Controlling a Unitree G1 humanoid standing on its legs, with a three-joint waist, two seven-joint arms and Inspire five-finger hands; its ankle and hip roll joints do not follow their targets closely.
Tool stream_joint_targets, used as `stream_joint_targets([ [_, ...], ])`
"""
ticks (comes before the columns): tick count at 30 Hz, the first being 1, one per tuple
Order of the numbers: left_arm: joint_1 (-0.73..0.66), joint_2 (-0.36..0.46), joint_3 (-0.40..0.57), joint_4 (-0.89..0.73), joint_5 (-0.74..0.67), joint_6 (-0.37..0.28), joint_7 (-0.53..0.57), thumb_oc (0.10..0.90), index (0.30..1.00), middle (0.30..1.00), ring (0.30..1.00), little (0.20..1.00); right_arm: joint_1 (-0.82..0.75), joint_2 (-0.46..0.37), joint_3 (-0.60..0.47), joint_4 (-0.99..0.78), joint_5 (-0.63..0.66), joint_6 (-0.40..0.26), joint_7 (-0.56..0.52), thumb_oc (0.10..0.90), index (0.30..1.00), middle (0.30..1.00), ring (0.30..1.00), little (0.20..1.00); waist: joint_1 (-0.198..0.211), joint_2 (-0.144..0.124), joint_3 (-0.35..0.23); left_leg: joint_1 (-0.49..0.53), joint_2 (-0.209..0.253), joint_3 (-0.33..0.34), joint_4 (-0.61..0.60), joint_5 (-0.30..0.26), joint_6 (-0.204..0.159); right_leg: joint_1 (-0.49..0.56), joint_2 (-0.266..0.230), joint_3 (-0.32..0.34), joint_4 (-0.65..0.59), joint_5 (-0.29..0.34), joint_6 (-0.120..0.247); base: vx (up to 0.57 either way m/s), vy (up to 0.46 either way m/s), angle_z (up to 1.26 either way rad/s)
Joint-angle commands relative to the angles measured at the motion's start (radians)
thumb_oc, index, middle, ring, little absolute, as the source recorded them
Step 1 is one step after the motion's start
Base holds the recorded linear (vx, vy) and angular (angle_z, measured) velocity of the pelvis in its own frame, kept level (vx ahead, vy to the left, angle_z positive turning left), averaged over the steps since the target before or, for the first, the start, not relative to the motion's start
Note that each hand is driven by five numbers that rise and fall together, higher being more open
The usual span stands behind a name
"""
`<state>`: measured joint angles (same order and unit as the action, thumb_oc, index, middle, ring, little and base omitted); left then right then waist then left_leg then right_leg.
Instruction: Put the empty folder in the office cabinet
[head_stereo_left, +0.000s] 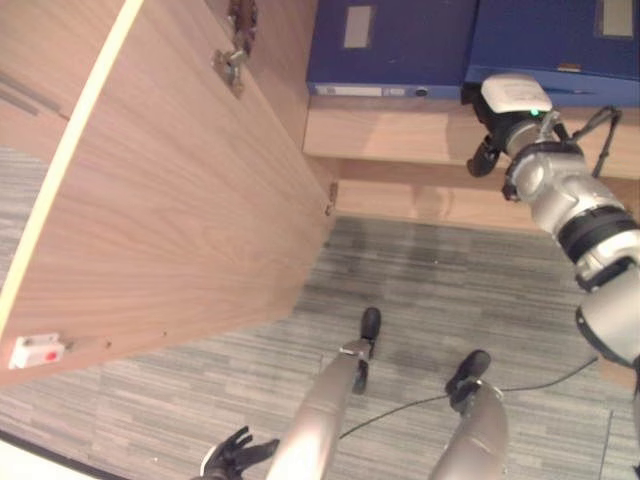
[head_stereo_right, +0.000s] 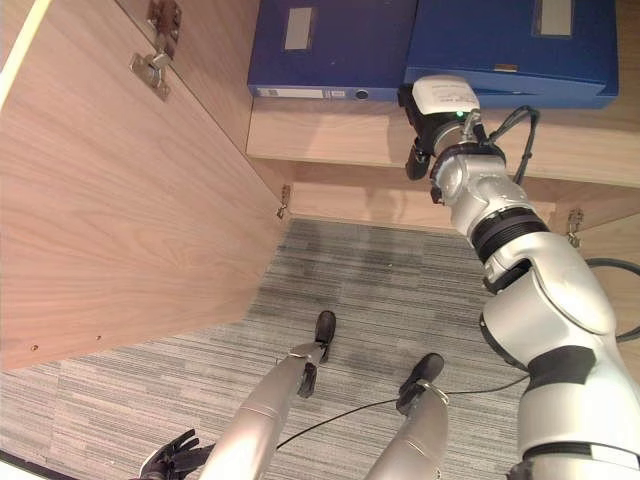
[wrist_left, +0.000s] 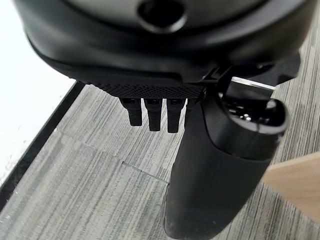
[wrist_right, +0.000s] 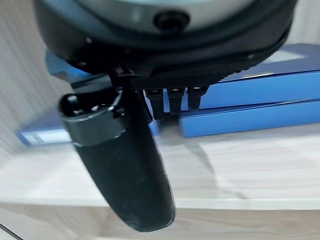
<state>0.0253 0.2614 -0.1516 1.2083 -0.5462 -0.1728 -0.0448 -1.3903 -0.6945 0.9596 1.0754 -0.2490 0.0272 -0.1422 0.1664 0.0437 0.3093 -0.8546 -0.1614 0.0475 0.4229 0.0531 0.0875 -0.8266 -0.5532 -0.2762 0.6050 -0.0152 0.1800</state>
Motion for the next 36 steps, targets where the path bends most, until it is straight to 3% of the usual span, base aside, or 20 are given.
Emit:
stream_joint_targets([
  [1,0.078,0.073,0.036,0.111,-0.022,0.002,0.042,0.8,0.9,0.9,0.9,0.9,-0.222,-0.052,-0.008,0.036,0.024,0.011,-0.072,0.8,0.9,0.9,0.9,0.9,-0.003,0.001,-0.004,0.112,-0.027,-0.023,-0.1,-0.14,-0.02,-0.09,0.001,-0.003,0.167,0.06,0.039,0.0,0.0,0.0],
  [10,0.094,0.097,0.025,0.126,0.003,0.008,0.037,0.8,0.9,0.9,0.9,0.9,-0.267,-0.094,0.032,0.183,0.082,0.009,-0.053,0.8,0.9,0.9,0.9,0.9,0.005,-0.016,-0.018,0.123,-0.023,-0.03,-0.11,-0.134,-0.026,-0.074,0.007,-0.018,0.15,0.065,0.039,0.0,0.0,0.0],
  [17,0.096,0.131,-0.017,0.125,0.036,0.003,0.038,0.8,0.9,0.9,0.9,0.9,-0.307,-0.095,-0.045,0.297,0.296,-0.034,-0.1,0.8,0.9,0.9,0.9,0.9,0.053,-0.01,-0.042,0.13,-0.024,-0.039,-0.103,-0.137,-0.026,-0.059,0.001,-0.04,0.151,0.055,0.04,0.0,-0.004,0.0],
  [21,0.09,0.144,-0.03,0.117,0.042,-0.004,0.048,0.8,0.9,0.9,0.9,0.9,-0.34,-0.115,-0.061,0.328,0.338,-0.032,-0.124,0.8,0.9,0.9,0.9,0.9,0.076,-0.006,-0.054,0.13,-0.028,-0.048,-0.113,-0.132,-0.026,-0.057,-0.003,-0.047,0.151,0.05,0.044,0.02,-0.015,0.04],
  [34,0.085,0.151,-0.042,0.113,0.063,0.008,0.052,0.8,0.9,0.9,0.9,0.9,-0.284,-0.114,-0.065,0.358,0.303,0.001,-0.094,0.8,0.9,0.9,0.9,0.9,0.1,-0.003,-0.064,0.139,-0.033,-0.061,-0.124,-0.125,-0.026,-0.047,-0.006,-0.058,0.141,0.044,0.045,0.01,-0.004,0.06],
  [36,0.091,0.143,-0.046,0.101,0.071,0.01,0.048,0.8,0.9,0.9,0.9,0.9,-0.254,-0.094,0.005,0.359,0.12,0.024,-0.102,0.8,0.9,0.9,0.9,0.9,0.108,0.003,-0.06,0.147,-0.037,-0.062,-0.13,-0.122,-0.027,-0.041,-0.005,-0.058,0.134,0.045,0.044,0.0,0.0,0.0],
])
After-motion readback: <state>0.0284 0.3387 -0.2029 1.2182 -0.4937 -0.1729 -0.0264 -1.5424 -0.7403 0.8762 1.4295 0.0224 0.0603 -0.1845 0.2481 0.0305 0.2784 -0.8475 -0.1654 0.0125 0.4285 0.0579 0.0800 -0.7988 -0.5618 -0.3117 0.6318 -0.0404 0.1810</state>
